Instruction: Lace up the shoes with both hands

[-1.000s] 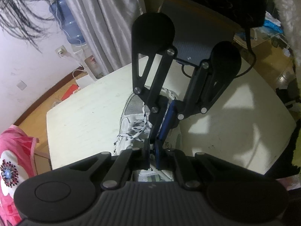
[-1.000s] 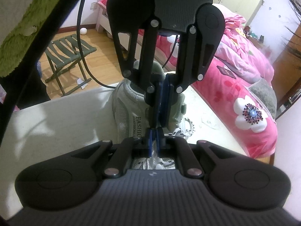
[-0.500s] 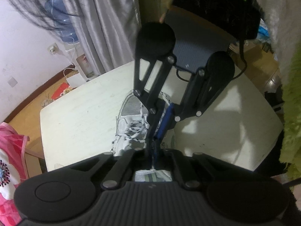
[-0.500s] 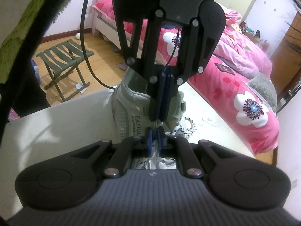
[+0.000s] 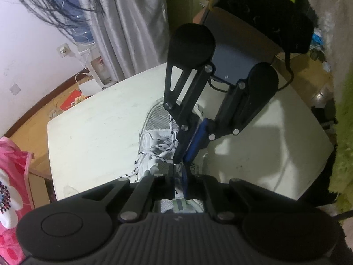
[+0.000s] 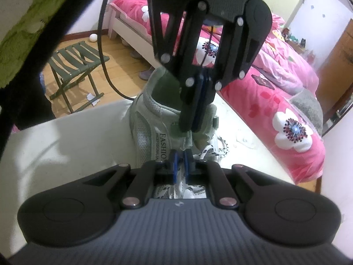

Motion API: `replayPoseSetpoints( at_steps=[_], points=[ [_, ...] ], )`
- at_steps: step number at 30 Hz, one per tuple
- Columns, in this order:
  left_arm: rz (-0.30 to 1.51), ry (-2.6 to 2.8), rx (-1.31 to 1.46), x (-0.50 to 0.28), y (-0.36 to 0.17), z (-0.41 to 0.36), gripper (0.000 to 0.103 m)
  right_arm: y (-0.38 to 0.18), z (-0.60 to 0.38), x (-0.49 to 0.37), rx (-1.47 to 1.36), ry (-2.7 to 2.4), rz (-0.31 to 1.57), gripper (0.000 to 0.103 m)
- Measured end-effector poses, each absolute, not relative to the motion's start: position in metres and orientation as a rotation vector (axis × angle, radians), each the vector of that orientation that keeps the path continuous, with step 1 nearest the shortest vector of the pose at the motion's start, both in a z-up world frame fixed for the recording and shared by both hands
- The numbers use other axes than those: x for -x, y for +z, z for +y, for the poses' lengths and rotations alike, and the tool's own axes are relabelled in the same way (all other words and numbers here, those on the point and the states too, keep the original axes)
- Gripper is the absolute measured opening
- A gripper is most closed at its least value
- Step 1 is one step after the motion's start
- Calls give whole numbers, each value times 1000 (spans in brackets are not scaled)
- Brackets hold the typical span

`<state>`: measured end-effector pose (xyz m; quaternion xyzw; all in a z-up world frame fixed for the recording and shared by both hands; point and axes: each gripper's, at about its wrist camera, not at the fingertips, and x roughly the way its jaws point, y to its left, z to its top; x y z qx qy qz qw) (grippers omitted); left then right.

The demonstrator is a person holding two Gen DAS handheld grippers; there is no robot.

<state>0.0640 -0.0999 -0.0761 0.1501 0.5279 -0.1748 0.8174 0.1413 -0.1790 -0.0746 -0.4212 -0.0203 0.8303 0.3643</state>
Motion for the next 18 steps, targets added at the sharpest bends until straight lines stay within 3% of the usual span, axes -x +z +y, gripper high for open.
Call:
replayPoseSetpoints(
  at_steps=[18],
  points=[
    [1173,-464,-476,-79,-91,-115,7,-76,-179,-145,1068,2151,-58,4]
  ],
)
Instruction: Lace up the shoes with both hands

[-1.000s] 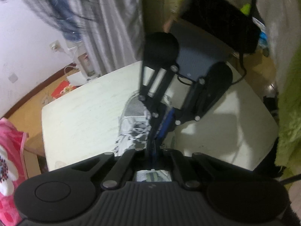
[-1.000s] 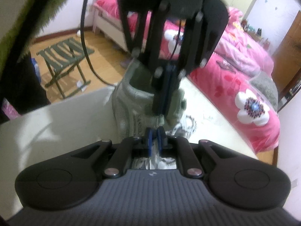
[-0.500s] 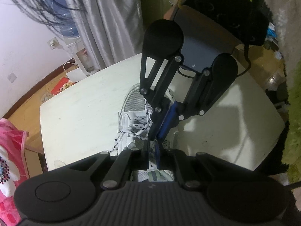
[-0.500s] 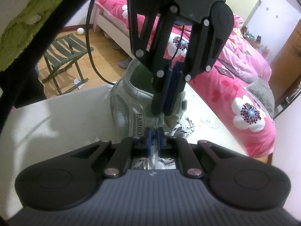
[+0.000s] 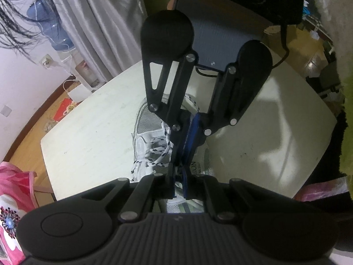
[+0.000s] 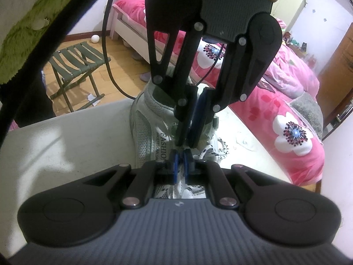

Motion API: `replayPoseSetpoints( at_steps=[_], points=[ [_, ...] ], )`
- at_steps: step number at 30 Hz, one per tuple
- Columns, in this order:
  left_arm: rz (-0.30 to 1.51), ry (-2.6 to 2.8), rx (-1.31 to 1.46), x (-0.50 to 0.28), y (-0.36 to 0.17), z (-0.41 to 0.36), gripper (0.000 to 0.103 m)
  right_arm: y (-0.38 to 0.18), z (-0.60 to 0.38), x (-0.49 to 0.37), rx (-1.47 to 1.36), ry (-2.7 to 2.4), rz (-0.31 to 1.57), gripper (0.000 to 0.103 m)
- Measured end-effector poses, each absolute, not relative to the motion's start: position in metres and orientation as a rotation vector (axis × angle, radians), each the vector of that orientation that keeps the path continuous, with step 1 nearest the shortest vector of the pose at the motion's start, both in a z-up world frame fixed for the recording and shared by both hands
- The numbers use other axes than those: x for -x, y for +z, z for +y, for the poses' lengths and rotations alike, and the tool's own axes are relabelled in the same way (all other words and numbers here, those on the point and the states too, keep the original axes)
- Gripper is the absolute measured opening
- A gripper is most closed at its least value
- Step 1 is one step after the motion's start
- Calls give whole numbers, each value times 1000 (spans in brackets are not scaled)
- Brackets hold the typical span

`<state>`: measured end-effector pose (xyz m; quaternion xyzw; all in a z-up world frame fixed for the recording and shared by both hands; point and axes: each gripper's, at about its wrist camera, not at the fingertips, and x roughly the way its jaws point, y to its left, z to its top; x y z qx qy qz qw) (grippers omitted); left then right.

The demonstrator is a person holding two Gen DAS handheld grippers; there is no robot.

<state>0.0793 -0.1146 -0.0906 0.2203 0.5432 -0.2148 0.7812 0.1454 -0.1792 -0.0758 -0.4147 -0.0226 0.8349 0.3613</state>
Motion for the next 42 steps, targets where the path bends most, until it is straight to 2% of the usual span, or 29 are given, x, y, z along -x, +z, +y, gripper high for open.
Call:
replayPoseSetpoints(
  at_steps=[7,20,41,42],
  points=[
    [1204,-466,-473,-82,-92,-113,9,-76,-180,-146,1052,2149,-43,4],
    [1200,-469,-460,-80,-88,-113,3,-77,-178,-147,1030,2137,-11,4],
    [1268,-415,-222,-83,-62,-88,0,-77,-178,-143,1006,2121,8,5],
    [1269,-411,-195,-83,-58,-85,0,-79,-178,-142,1022,2116,11,7]
  ],
)
